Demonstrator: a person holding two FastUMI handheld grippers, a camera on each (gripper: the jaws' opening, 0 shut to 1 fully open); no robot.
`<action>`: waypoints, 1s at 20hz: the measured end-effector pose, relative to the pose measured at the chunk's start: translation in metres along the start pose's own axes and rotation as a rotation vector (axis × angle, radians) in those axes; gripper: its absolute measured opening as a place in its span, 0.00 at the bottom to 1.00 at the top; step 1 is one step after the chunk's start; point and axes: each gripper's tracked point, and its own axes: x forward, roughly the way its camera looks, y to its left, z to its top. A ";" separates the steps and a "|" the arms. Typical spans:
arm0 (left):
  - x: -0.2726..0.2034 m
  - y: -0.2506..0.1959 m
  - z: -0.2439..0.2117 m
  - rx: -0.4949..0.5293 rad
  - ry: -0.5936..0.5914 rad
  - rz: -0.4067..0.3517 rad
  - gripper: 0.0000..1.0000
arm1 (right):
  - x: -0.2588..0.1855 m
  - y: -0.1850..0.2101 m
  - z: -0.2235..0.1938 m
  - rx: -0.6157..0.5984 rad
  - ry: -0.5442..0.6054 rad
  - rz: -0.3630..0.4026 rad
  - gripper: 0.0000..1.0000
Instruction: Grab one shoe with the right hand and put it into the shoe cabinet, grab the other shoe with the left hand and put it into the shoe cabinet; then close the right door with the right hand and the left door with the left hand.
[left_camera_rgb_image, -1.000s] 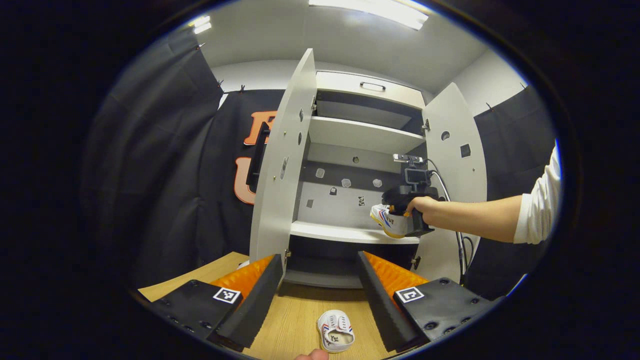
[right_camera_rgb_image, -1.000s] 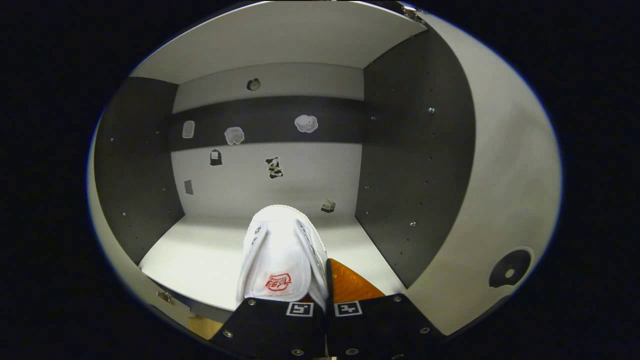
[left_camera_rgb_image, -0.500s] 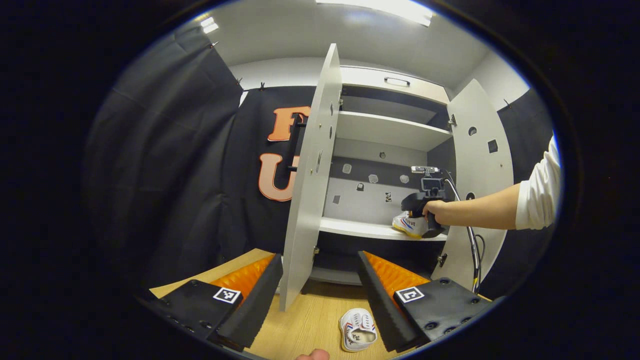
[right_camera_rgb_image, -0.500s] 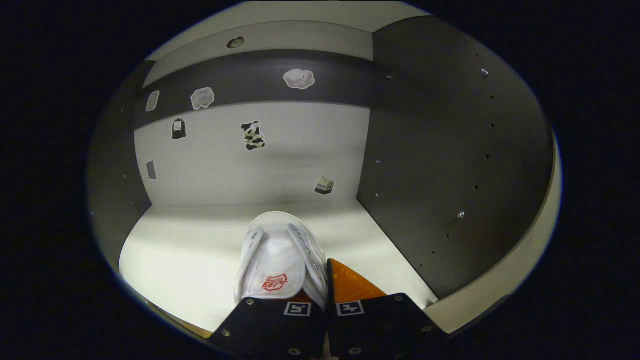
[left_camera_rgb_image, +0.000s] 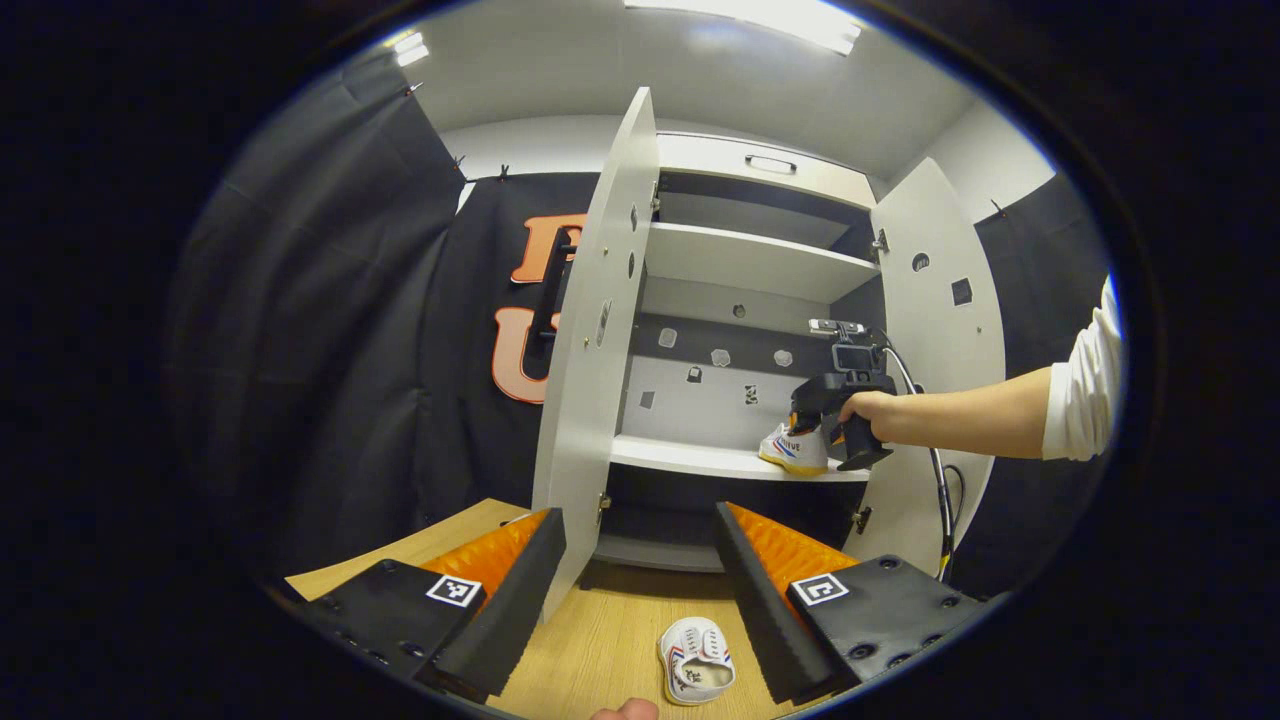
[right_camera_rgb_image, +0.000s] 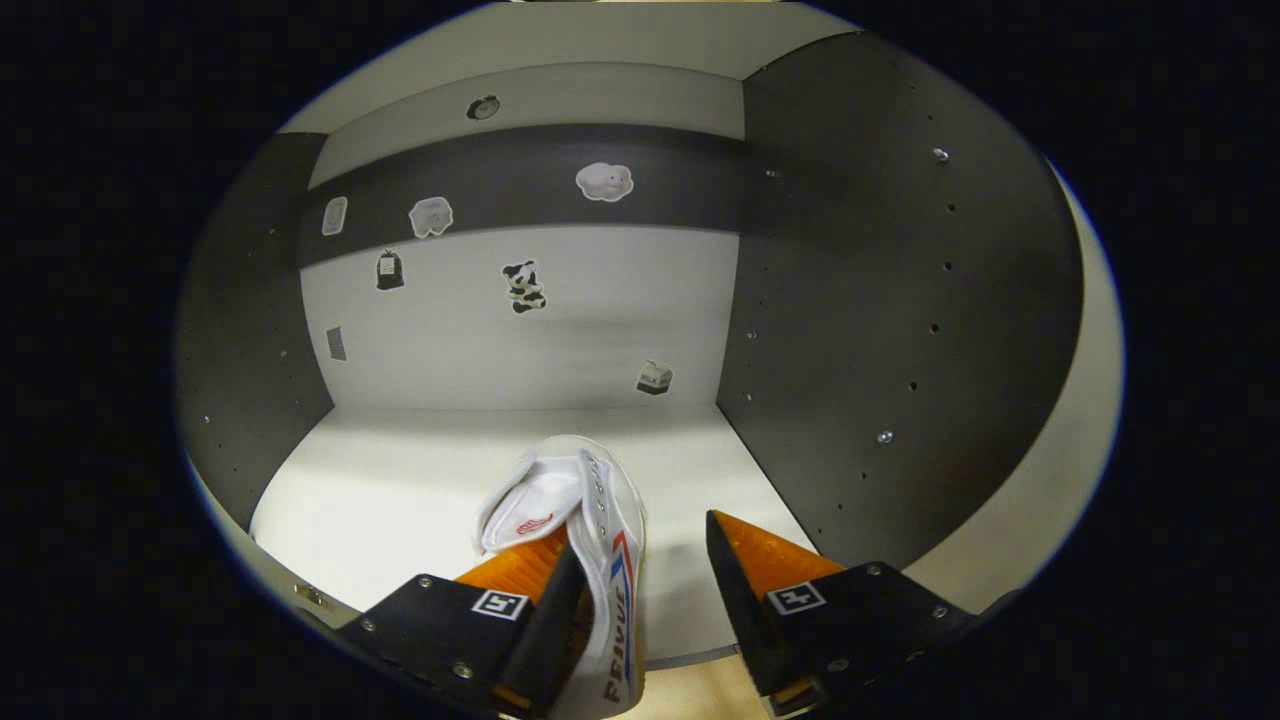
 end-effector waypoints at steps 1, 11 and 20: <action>-0.001 -0.003 0.000 -0.005 -0.001 -0.010 0.96 | -0.008 -0.001 0.000 0.000 -0.008 0.013 0.83; -0.011 -0.020 0.001 -0.020 -0.004 -0.065 0.96 | -0.120 0.011 0.015 -0.044 -0.184 0.171 0.93; -0.007 -0.037 0.000 -0.001 0.006 -0.107 0.96 | -0.237 0.005 -0.018 -0.045 -0.359 0.317 0.93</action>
